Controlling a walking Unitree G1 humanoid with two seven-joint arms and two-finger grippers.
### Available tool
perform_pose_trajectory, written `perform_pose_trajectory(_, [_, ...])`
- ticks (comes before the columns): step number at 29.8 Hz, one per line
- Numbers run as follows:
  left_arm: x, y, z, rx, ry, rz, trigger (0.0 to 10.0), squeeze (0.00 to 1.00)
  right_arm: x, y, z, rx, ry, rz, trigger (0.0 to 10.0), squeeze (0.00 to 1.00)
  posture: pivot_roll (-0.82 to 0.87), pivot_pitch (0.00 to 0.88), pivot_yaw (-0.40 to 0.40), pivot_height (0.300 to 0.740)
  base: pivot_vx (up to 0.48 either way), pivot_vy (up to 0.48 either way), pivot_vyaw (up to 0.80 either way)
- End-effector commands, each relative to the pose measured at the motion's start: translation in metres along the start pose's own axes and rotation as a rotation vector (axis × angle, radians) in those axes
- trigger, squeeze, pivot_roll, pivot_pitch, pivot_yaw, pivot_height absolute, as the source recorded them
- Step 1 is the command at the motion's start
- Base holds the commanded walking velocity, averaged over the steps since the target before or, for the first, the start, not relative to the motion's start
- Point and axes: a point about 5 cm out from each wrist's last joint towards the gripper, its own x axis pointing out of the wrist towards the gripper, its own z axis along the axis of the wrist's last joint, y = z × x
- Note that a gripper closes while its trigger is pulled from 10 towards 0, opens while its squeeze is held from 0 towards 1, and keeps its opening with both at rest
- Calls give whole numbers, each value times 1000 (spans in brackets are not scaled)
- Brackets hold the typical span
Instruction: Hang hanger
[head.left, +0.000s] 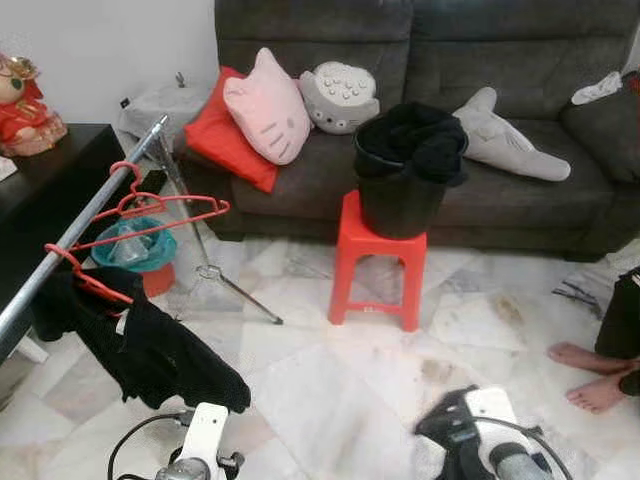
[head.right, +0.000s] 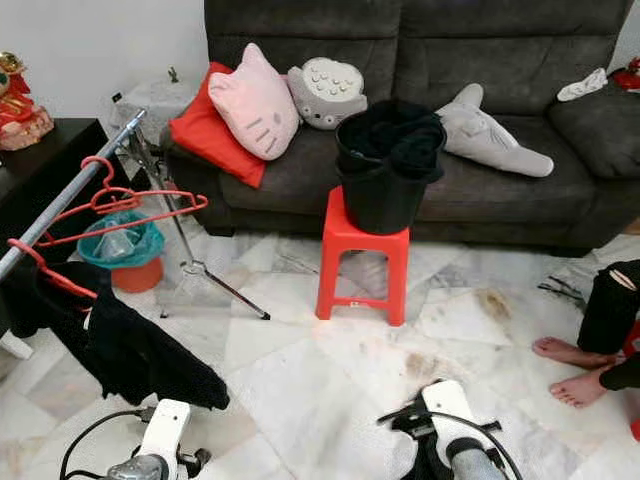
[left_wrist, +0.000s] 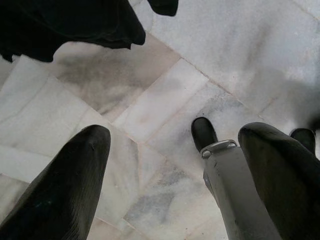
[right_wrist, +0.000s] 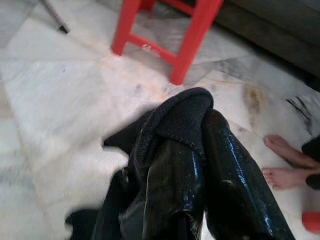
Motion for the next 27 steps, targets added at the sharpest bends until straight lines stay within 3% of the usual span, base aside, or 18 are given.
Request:
perform_pose_trajectory(1, [-1,5,-2,23,12,11,10000,0,4,-2,9,-99,-28,65,10000,0,-19,0,43,740,0,0,0])
perform_pose_trajectory(3, [-1,6,-2,25,12,12,10000,0,4,0,9,-149,-28,119,10000,0,-18,0,43,740,0,0,0])
perform_pose_trajectory(6, [-1,6,-2,26,12,14,10000,0,5,0,15,-130,-49,154,10000,0,-15,0,43,740,0,0,0])
perform_pose_trajectory(13, [-1,7,0,22,4,27,10000,0,6,1,20,-186,-58,277,10000,0,-14,0,49,740,0,0,0])
perform_pose_trajectory(19, [-1,8,6,39,-54,40,10000,0,6,-18,23,-366,-37,306,10000,0,-5,0,53,740,0,0,0])
perform_pose_trajectory(21, [-1,8,9,33,-79,42,10000,0,7,-25,29,-325,-51,298,10000,0,1,0,52,740,0,0,0])
perform_pose_trajectory(22, [-1,14,16,39,-116,41,10000,0,8,-27,31,-310,-57,296,10000,0,3,0,52,740,0,0,0])
perform_pose_trajectory(23, [-3,30,43,42,-220,23,10000,0,8,-29,35,-296,-74,302,10000,0,4,0,52,740,0,0,0])
perform_pose_trajectory(24, [-6,38,56,84,-269,18,10000,0,9,-31,40,-298,-91,295,10000,0,8,0,52,740,0,0,0])
perform_pose_trajectory(27, [-6,38,64,124,-296,11,10000,0,12,-36,45,-295,-96,266,10000,0,18,0,51,740,0,0,0])
